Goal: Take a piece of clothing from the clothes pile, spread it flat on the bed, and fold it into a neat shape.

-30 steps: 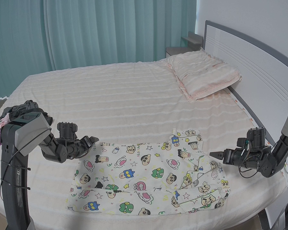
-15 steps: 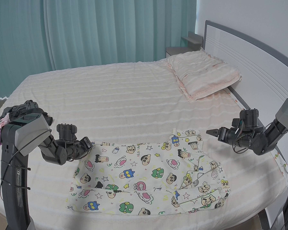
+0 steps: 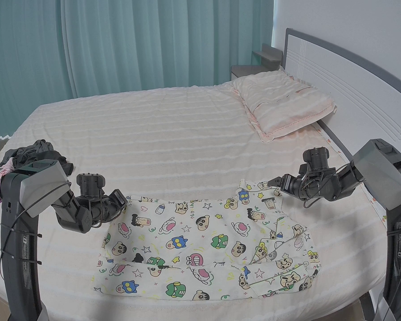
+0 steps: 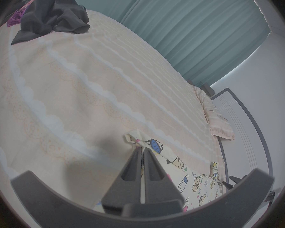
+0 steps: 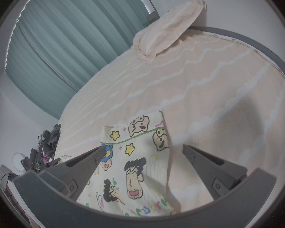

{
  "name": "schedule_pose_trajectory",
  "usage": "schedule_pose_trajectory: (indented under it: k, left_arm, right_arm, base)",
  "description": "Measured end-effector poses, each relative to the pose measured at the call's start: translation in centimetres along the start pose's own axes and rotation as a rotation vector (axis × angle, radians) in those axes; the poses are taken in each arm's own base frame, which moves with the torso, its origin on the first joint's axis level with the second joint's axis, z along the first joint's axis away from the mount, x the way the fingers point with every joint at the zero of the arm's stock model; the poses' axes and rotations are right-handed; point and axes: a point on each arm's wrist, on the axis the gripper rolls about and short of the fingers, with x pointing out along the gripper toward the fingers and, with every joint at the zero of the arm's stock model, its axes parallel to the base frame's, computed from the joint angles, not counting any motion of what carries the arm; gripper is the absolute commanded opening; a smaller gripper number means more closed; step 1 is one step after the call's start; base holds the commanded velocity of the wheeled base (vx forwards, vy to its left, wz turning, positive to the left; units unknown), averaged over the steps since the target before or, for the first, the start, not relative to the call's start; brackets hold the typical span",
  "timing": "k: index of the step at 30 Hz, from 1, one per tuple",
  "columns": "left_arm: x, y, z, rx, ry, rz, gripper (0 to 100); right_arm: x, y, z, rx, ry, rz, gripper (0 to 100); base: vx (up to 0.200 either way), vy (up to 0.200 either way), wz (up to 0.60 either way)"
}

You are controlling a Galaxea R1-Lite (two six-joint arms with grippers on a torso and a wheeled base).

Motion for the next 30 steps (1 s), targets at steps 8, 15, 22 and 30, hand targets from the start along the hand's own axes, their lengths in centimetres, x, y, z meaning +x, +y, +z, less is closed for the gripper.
schedule_pose_trajectory:
  k: [8, 15, 22, 30]
  left_arm:
    - [-0.2, 0.1, 0.0, -0.003, -0.003, 0.000, 0]
    - [-0.3, 0.1, 0.0, -0.004, -0.002, 0.001, 0]
    - [-0.3, 0.1, 0.0, -0.003, -0.003, 0.001, 0]
    - [-0.3, 0.0, 0.0, -0.002, -0.004, 0.000, 0]
  right_arm:
    - [2.6, 0.1, -0.1, -0.003, 0.018, -0.051, 100]
    - [4.0, 0.3, -0.5, -0.017, 0.044, -0.071, 0]
    - [4.7, 0.6, -0.4, -0.011, 0.080, -0.070, 0]
    - [5.2, 0.8, 0.9, 0.013, 0.030, -0.057, 0]
  base:
    - [0.000, 0.000, 0.00]
    - [0.000, 0.000, 0.00]
    - [0.000, 0.000, 0.00]
    - [0.000, 0.000, 0.00]
